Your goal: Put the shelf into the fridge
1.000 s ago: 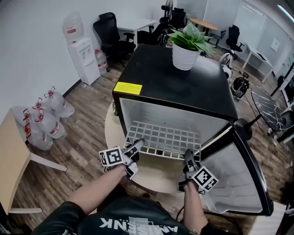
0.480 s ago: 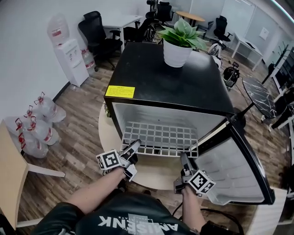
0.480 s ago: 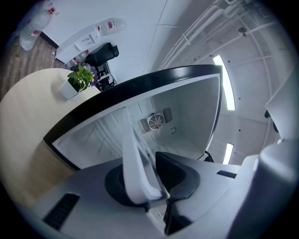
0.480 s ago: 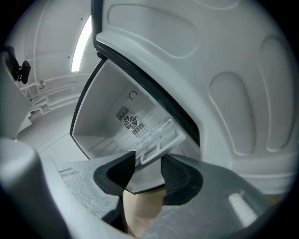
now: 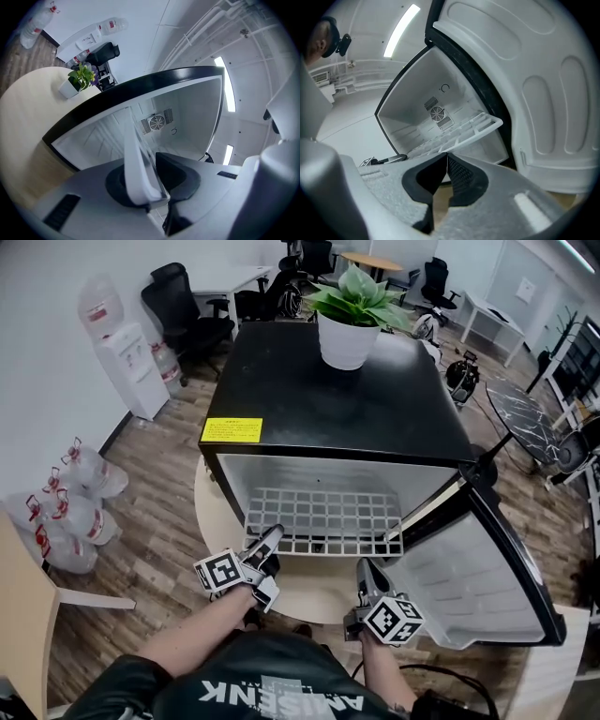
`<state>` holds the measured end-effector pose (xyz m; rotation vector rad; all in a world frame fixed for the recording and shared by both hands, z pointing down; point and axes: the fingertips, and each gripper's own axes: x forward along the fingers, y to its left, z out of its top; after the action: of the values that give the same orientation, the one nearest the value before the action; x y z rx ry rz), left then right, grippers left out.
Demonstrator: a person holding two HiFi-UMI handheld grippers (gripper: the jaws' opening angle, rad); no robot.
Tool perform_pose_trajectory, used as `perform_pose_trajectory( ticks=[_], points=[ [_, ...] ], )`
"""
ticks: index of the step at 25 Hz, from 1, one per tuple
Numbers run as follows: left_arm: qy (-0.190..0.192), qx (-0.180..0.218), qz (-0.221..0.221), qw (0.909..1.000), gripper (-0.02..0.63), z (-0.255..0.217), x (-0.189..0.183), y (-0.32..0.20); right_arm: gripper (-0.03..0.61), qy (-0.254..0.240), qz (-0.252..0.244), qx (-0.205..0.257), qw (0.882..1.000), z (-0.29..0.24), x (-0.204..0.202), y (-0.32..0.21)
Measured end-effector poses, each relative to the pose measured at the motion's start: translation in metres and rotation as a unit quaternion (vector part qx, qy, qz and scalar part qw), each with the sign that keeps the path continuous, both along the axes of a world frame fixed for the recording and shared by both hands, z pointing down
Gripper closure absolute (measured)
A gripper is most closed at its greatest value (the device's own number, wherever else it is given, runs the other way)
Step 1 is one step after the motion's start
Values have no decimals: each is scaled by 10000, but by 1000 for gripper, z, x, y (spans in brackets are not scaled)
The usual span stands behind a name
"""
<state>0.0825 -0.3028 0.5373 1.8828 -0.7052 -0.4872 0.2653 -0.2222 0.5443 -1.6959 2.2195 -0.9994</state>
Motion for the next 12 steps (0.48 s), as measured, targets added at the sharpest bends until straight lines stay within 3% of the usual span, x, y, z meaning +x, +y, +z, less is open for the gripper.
perform_pose_trajectory(
  ticks=[2,5,8,12],
  points=[
    [-11,-3,9,10000,549,0,-1,1,568,74,-21,5,10000,0,0,0],
    [-320,-40,-71,9995,548,7,-5,-4,568,181,-10,22,9998,1,2,-6],
    [-89,35,-12,10000,543,1,3,-15,568,213,-30,34,9998,1,4,-17],
    [-177,167,-75,9997,534,-4,2,-25,568,237,-52,1,9997,-5,4,-29]
  ],
)
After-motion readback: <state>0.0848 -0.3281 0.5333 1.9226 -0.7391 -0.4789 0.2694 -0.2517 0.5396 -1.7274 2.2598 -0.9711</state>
